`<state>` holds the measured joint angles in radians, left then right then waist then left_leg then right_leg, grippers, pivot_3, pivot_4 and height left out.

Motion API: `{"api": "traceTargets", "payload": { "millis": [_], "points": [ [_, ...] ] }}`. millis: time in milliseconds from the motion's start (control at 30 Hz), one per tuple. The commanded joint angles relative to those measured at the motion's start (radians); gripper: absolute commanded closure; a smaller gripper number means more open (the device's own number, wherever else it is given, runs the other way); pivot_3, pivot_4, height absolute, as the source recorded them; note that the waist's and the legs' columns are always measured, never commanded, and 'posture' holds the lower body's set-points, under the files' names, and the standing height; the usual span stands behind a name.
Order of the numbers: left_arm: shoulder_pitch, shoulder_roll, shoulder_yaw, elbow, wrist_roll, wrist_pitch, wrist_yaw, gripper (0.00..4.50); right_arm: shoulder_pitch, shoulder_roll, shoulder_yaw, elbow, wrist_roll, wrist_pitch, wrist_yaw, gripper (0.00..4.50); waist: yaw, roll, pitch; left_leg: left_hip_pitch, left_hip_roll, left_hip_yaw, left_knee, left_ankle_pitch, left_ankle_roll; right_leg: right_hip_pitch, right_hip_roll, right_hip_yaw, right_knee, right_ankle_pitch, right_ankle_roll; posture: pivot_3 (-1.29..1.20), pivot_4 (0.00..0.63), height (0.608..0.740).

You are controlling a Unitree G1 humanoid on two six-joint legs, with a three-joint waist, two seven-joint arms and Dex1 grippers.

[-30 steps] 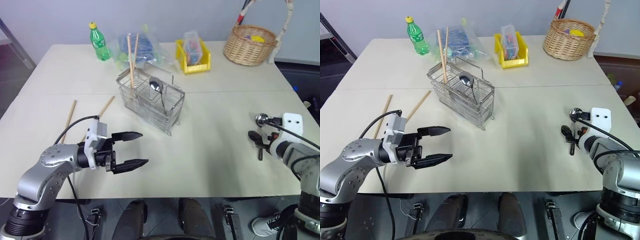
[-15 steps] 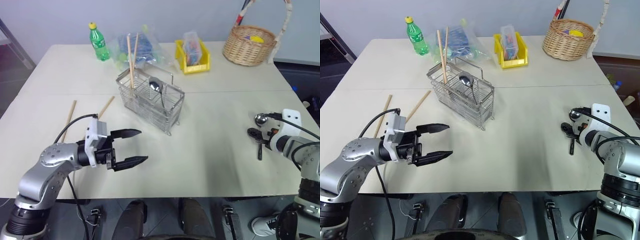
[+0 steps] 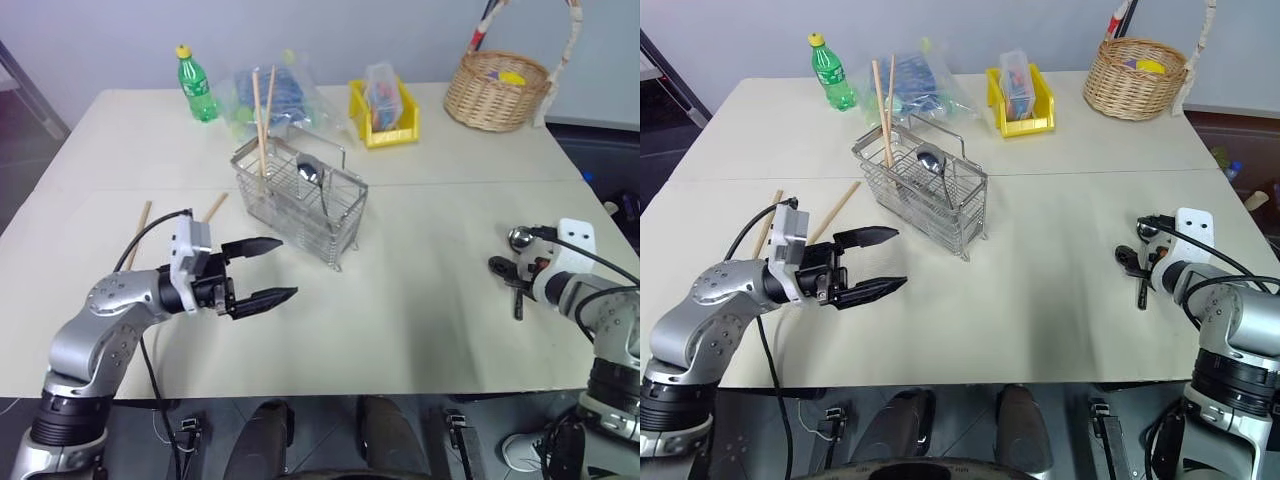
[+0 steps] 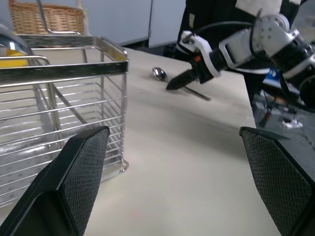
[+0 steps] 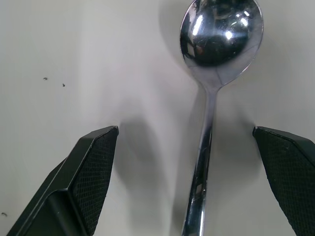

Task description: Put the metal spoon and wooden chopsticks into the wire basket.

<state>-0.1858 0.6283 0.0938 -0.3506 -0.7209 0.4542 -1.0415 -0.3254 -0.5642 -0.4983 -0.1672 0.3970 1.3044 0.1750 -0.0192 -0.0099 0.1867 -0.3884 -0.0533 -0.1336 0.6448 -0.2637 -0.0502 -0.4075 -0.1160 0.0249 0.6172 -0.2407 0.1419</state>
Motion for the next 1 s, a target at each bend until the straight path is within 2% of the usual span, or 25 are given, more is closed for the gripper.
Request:
{"api": "traceTargets", "payload": {
  "millis": [33,167,267,500,767,1000],
  "points": [
    [-0.013,0.005,0.021,-0.009,-0.014,-0.001,0.002,0.05,0.004,0.031,0.010,0.001,0.017,0.047,0.009,0.00,0.000,0.000,0.000,0.000,0.000,0.000,0.000,0.000,0.000,0.000,0.000,0.000,0.000,0.000,0.000,0.00,0.150,0.740],
    [-0.016,0.004,0.020,-0.008,-0.014,0.000,0.007,0.05,0.001,0.042,0.006,-0.006,0.017,0.062,0.008,0.00,-0.001,-0.001,0.000,0.000,0.000,0.000,0.000,0.000,0.000,0.000,0.000,0.000,0.000,0.000,0.000,0.00,0.150,0.740],
    [-0.015,0.007,0.026,-0.003,-0.016,0.002,0.009,0.00,0.004,0.052,-0.002,-0.013,0.018,0.075,0.009,0.84,-0.001,-0.001,0.000,0.000,0.000,0.000,0.000,0.000,0.000,0.000,0.000,0.000,0.000,0.000,0.000,0.00,0.150,0.740],
    [-0.018,0.008,0.030,0.033,-0.009,-0.007,0.005,0.00,-0.001,0.069,-0.011,-0.022,0.019,0.098,0.012,4.36,-0.002,-0.001,-0.001,0.000,0.000,0.000,0.000,0.000,0.000,0.000,0.001,0.000,0.000,0.000,0.000,0.00,0.150,0.740],
    [-0.043,-0.003,0.026,0.071,0.005,-0.022,0.010,0.00,-0.004,0.084,-0.008,-0.027,-0.004,0.109,-0.008,4.45,-0.002,-0.001,-0.001,0.001,0.001,0.000,0.000,0.000,0.000,0.000,0.001,0.000,0.000,0.000,0.000,0.00,0.150,0.740],
    [-0.069,-0.010,0.026,0.100,0.010,-0.026,0.010,0.00,-0.033,0.102,0.022,-0.018,-0.051,-0.042,-0.026,4.45,-0.006,-0.003,-0.001,0.001,0.001,0.000,0.000,0.000,0.000,0.000,0.001,0.000,0.000,0.000,-0.001,0.00,0.150,0.740]
  ]
}}
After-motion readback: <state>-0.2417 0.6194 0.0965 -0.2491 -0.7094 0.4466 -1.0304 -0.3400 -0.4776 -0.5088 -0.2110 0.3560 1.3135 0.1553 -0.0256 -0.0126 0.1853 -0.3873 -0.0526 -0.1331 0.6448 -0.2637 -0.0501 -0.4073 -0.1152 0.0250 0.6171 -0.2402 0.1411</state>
